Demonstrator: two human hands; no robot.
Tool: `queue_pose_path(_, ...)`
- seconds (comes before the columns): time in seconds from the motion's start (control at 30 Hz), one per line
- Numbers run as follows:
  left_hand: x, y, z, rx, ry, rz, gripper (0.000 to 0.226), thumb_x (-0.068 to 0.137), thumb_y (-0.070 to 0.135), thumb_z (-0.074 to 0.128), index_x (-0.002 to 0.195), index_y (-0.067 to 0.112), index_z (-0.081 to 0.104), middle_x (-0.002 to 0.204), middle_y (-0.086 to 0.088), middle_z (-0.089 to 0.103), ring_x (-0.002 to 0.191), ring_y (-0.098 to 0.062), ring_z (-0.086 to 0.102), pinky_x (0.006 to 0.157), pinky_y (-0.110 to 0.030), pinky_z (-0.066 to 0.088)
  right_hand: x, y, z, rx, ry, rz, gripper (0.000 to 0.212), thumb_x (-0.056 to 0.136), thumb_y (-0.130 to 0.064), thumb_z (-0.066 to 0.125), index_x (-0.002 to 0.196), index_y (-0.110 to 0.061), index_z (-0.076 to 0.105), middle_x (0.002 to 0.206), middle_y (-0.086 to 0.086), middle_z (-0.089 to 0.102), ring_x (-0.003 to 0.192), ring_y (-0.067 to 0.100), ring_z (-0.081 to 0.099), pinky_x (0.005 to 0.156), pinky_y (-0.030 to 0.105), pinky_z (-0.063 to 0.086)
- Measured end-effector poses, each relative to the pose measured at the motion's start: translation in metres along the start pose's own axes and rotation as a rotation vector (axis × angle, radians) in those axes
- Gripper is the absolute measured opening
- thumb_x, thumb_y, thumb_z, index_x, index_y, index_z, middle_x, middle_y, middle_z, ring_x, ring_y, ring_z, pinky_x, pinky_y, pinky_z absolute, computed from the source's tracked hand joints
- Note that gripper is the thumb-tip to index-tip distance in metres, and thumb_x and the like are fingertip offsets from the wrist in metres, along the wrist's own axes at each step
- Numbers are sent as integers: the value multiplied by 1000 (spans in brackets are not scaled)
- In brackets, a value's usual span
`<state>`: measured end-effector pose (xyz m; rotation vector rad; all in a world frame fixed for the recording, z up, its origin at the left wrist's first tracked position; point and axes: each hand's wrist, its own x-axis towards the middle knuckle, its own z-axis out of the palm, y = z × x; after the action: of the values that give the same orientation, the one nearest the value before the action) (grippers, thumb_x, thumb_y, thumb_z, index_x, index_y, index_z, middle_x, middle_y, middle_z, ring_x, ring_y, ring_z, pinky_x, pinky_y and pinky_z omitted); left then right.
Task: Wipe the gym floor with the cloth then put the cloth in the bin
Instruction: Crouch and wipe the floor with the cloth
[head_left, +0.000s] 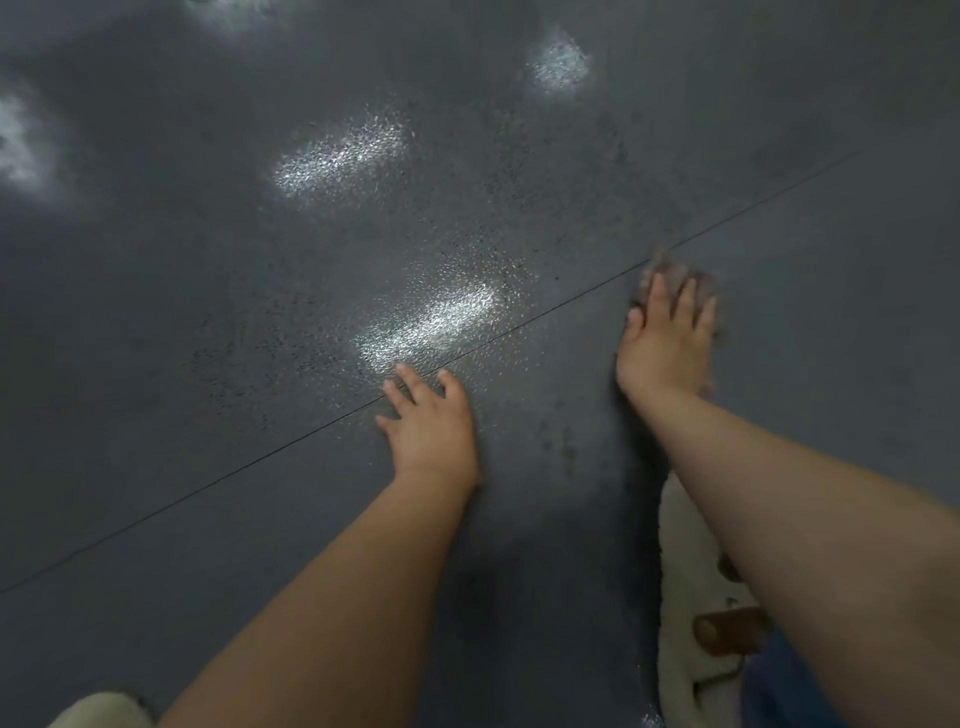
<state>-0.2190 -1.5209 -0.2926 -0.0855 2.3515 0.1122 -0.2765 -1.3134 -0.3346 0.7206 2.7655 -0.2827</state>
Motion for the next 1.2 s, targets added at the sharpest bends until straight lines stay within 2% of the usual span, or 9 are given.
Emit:
queue_pose_path(0.13,3,2,1,-34,-5,-6,99,81,18,75,148,9,3,150,-35,-12,140,-51,0,110,-57,22,-41,-22,17,-82,8,-238,55,101,-37,31,152,-29,11,160,6,3,146,33,-3,116,43,0)
queue_pose_path(0.33,2,-2,-1,-30,-38,13,118,69,34,83,149,10,-1,151,-33,-14,141,-48,-1,111,-55,23,2,-29,4,-190,-50,-553,51,100,-44,27,150,-35,18,160,1,6,147,28,-1,118,40,4)
queue_pose_path(0.47,2,-4,0,-42,-38,9,120,68,35,83,149,10,-2,151,-31,-14,142,-47,-3,111,-55,22,37,-15,-9,-163,-57,-439,52,100,-46,25,150,-36,13,160,1,2,146,29,-5,119,41,-1)
queue_pose_path(0.67,2,-1,0,-61,-33,6,121,67,33,84,149,10,-1,150,-33,-15,141,-48,-4,110,-56,20,36,39,-20,17,-33,50,53,101,-41,23,152,-31,8,160,1,-2,146,31,-9,118,45,0)
queue_pose_path(0.77,4,2,-1,-69,-33,-3,121,66,31,85,149,9,0,150,-34,-14,141,-49,-3,110,-58,21,13,25,-8,120,21,235,55,101,-38,28,152,-30,9,160,2,-1,146,32,-8,117,46,-2)
queue_pose_path(0.83,4,3,-1,-81,-35,-10,121,67,29,85,149,8,0,150,-34,-15,141,-49,-4,110,-58,20,-9,3,2,104,36,190,56,100,-38,31,152,-29,10,160,4,0,145,33,-7,116,46,-4)
queue_pose_path(1.07,2,-1,-1,-98,-19,8,120,66,29,86,149,10,2,151,-32,-15,141,-48,-5,110,-57,20,-9,-6,0,-119,-75,-447,53,101,-45,26,151,-34,13,160,3,1,146,31,-6,117,42,-1)
queue_pose_path(1.13,2,-3,-1,-98,-18,14,121,65,31,86,149,12,2,151,-31,-16,142,-47,-5,110,-57,20,8,13,-9,-142,-72,-471,52,101,-44,26,151,-33,15,160,3,4,146,30,-4,118,41,2)
queue_pose_path(1.2,2,-4,0,-96,-15,18,121,65,31,86,150,13,2,151,-30,-16,142,-47,-5,110,-57,20,12,26,-12,-82,-56,-286,52,101,-43,25,151,-34,12,160,1,2,146,30,-6,118,46,5)
